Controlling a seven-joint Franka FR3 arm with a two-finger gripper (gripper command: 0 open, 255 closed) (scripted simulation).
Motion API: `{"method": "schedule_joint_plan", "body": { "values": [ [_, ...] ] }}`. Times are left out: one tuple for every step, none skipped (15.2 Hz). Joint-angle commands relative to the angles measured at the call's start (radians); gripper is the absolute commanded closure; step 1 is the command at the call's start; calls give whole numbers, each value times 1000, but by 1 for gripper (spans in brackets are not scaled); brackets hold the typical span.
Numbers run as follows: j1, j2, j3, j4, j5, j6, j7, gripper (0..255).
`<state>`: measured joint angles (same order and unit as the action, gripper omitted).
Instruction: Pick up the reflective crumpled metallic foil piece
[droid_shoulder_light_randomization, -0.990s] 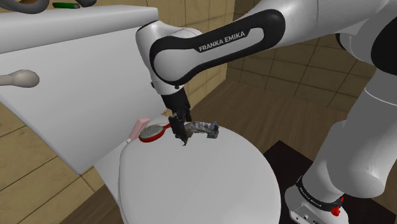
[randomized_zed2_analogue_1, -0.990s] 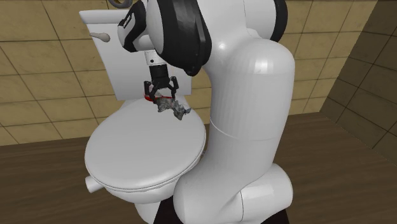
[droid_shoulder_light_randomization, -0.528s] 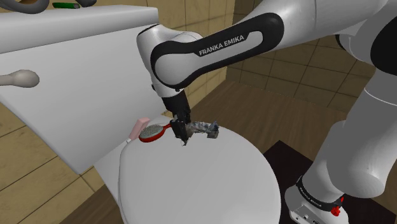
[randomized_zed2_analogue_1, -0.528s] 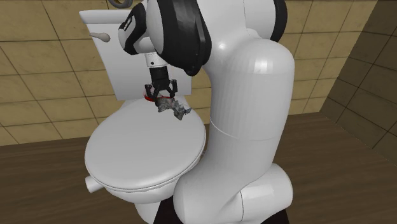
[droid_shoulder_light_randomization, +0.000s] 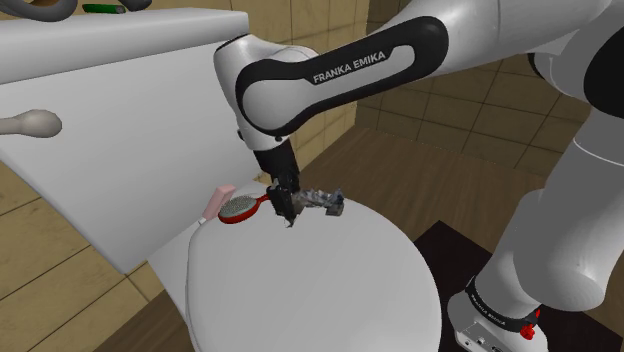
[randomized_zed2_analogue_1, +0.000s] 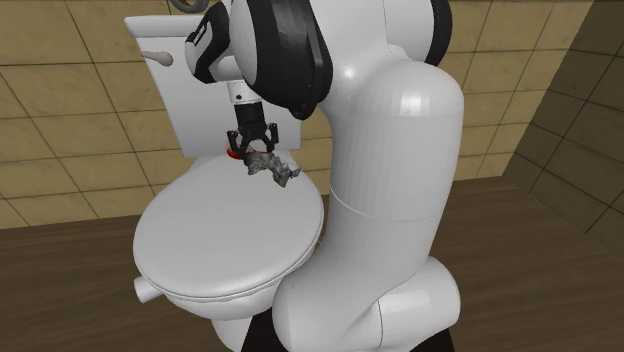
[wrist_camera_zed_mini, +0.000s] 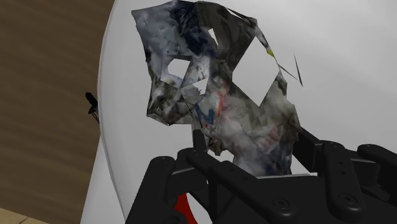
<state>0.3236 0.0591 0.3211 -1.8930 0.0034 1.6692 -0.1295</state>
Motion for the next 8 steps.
{"method": "schedule_joint_plan", "body": {
  "values": [
    [-1, -5, -1, 18, 1, -24, -2, 255],
    [-1, -8, -1, 29, 2, -37, -2, 255],
    [-1, -10, -1, 40, 3, -50, -2, 255],
    [-1, -12, -1, 52, 3, -63, -3, 255],
    [-1, -13, -1, 63, 4, -76, -3, 255],
    [-1, -15, -1, 75, 4, -89, -3, 255],
    [-1, -16, -1, 87, 4, -102, -3, 255],
    [-2, -17, -1, 99, 5, -116, -3, 255]
  ]
}}
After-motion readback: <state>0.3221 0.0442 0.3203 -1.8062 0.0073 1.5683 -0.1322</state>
